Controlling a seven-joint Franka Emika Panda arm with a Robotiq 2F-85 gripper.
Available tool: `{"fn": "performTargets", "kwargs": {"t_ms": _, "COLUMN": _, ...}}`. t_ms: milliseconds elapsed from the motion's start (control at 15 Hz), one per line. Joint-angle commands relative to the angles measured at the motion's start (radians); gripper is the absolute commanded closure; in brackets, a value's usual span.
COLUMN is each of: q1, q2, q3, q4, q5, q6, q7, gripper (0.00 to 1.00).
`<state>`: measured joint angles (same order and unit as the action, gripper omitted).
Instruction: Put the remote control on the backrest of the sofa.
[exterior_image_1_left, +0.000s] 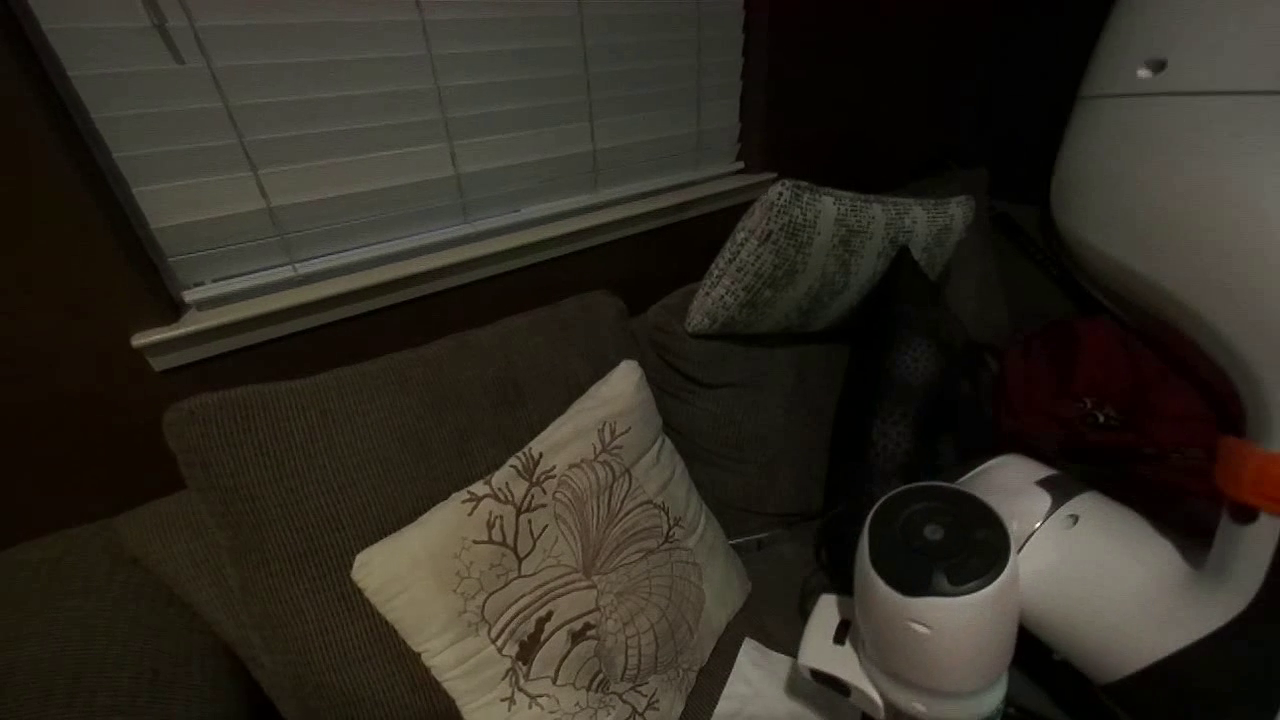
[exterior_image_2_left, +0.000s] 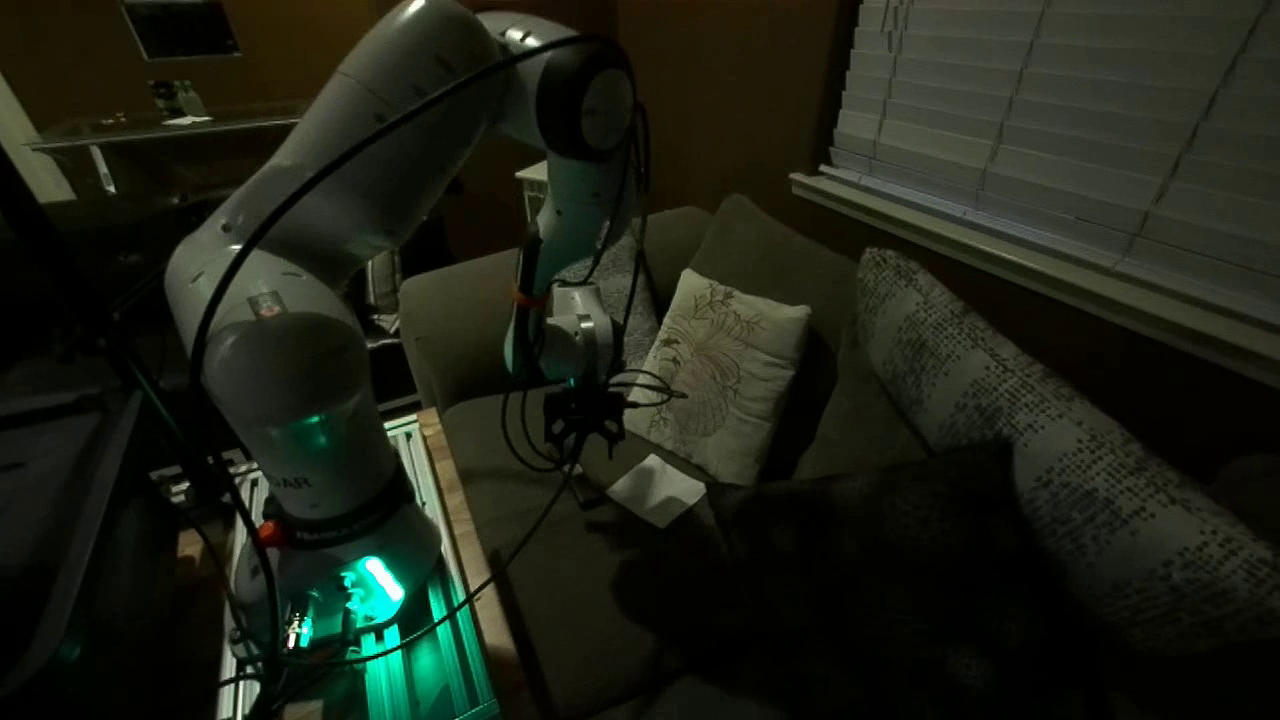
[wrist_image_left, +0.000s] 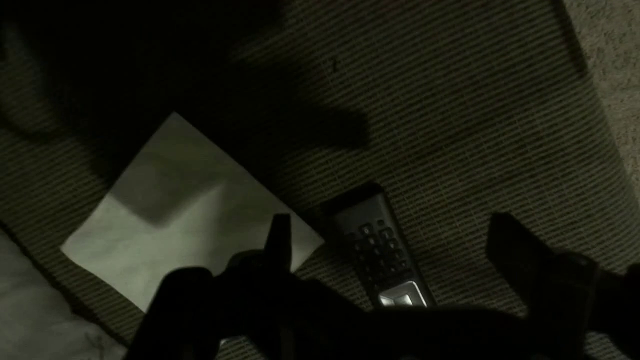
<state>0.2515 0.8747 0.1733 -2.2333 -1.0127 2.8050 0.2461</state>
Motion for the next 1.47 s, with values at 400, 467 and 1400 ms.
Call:
{"fn": "performTargets", "kwargs": {"t_ms": 400, "q1": 0.17, "q2": 0.162, "q3": -0.131, "q4": 0.248, "q5": -0.112, "q6": -0.02, "q7": 0.057, "gripper": 0.0}}
{"fn": "performTargets", "kwargs": {"t_ms": 467, "q1": 0.19, "q2": 0.195, "q3": -0.142, "q4": 0.29, "q5": -0.119, "q6": 0.002, "q7": 0.061, "gripper": 0.0}}
{"fn": "performTargets", "kwargs": {"t_ms": 1400, "q1": 0.107, "q2": 0.462, "q3": 0.02, "q4": 0.464, "q5": -0.025, "q6": 0.303, "q7": -0.316, "gripper": 0.0}}
